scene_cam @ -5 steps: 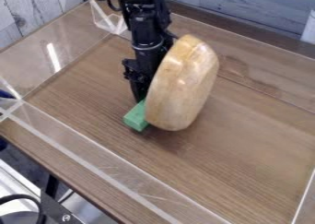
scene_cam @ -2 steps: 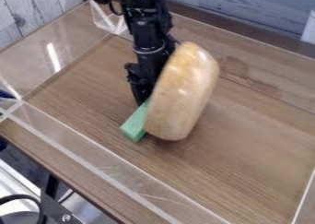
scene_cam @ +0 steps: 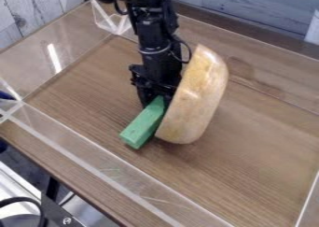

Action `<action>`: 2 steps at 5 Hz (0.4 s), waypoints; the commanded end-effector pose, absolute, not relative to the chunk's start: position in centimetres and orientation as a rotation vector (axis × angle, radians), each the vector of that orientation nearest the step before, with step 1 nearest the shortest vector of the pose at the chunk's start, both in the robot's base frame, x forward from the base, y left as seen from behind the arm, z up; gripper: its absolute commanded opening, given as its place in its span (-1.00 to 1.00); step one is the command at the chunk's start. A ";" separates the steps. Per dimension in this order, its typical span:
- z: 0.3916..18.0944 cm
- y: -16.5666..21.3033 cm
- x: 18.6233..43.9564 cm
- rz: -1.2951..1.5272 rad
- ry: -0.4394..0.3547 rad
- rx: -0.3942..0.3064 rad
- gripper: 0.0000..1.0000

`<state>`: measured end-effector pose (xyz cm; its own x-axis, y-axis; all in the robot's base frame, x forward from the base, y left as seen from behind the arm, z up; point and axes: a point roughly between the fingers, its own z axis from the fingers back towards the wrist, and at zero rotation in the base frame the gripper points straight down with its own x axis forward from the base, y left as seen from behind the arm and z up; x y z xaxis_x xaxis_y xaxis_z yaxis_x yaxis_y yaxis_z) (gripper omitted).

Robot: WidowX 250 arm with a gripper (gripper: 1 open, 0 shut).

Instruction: Remove the green block from inside the brown bowl and put it on the table

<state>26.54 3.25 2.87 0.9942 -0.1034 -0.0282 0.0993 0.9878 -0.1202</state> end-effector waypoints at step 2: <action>4.8 3.5 28.1 -0.096 -0.033 -0.101 -1.00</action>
<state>27.07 3.33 3.34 0.9955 -0.0929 -0.0204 0.0898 0.9889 -0.1186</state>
